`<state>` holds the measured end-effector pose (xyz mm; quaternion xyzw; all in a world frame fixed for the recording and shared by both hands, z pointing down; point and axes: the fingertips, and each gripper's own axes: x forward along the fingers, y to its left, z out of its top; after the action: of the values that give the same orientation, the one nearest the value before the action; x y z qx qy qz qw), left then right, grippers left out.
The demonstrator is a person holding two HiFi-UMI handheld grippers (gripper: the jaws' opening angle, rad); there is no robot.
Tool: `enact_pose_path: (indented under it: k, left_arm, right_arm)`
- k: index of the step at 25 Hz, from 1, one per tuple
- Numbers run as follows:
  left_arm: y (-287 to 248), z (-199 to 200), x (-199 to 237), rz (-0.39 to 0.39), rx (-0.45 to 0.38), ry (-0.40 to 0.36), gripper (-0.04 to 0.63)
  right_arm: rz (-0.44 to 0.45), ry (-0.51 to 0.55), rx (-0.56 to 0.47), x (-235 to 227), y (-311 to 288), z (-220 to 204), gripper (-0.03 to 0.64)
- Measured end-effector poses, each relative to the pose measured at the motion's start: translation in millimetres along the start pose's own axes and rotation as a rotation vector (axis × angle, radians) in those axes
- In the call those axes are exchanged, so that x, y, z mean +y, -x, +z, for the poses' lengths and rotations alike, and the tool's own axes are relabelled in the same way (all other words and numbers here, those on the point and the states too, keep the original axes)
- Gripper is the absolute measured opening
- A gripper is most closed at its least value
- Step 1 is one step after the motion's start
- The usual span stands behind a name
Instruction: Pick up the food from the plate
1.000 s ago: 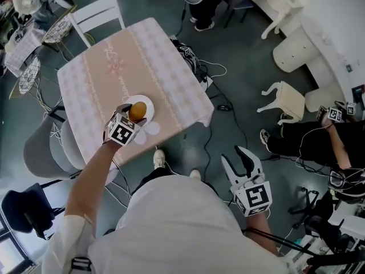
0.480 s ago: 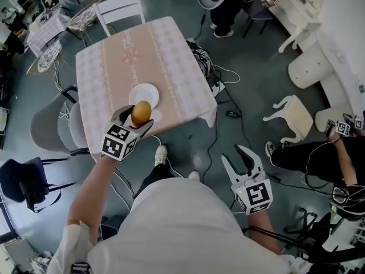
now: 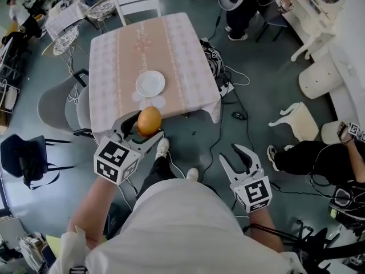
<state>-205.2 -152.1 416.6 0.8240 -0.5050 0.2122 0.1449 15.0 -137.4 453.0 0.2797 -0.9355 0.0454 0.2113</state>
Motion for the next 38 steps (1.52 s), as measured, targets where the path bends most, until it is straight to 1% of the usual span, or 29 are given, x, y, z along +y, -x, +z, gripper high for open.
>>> enact_pose_path:
  k: [3, 8, 12, 15, 21, 28, 38]
  left_arm:
    - [10.6, 3.9, -26.4, -0.009, -0.016, 0.002, 0.35]
    - [25.5, 8.2, -61.1, -0.02, -0.032, 0.006, 0.35]
    - [31.0, 6.3, -80.7, -0.028, -0.037, 0.005, 0.35]
    - [31.8, 5.5, -90.1, -0.037, -0.039, 0.004, 0.35]
    - [28.7, 1.7, -102.7, -0.061, -0.042, 0.001, 0.35]
    - [30.0, -2.1, -106.4, -0.059, -0.052, 0.012, 0.35]
    - [31.2, -12.2, -103.6, -0.045, -0.038, 0.024, 0.35]
  right_arm:
    - [0.018, 0.01, 0.001, 5.2, 8.4, -5.8, 0.164]
    - [0.036, 0.028, -0.011, 11.7, 23.3, -9.1, 0.103]
    - [0.048, 0.045, -0.004, 17.4, 30.1, -15.3, 0.054]
    - [0.06, 0.061, -0.01, 21.8, 32.4, -15.2, 0.037]
    - [0.077, 0.065, -0.008, 32.6, 33.0, -18.3, 0.025]
    - [0.121, 0.08, -0.007, 46.3, 29.1, -16.9, 0.012]
    - [0.148, 0.096, -0.009, 51.3, 19.1, -11.7, 0.012]
